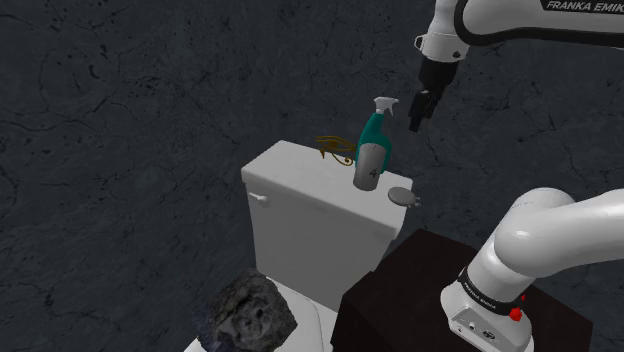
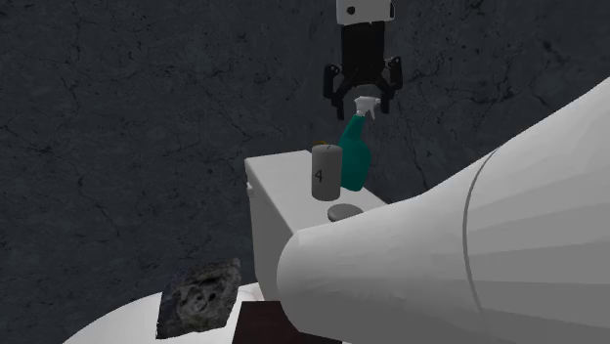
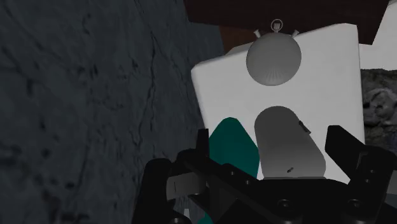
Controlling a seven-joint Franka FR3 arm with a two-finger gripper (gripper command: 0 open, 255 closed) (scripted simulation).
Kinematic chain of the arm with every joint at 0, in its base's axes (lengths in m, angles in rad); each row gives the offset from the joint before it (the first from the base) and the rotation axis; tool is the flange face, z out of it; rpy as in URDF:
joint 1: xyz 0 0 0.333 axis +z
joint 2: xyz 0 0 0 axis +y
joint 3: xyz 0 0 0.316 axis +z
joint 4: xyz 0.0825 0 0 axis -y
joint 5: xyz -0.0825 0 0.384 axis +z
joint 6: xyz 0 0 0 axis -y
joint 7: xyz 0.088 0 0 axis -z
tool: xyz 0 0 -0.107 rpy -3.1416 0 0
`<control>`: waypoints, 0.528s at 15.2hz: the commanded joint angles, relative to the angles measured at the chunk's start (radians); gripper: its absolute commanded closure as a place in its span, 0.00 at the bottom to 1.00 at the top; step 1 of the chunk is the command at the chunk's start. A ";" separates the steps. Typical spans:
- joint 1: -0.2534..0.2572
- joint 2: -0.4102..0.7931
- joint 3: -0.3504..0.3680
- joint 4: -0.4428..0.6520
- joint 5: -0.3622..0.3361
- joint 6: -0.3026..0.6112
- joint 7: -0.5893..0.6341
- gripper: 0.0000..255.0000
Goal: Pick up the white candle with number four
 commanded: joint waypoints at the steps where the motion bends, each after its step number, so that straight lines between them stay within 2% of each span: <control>1: 0.000 0.000 0.000 0.000 0.000 0.000 0.000 0.00; 8: -0.096 0.064 0.212 -0.117 0.102 0.233 0.520 0.00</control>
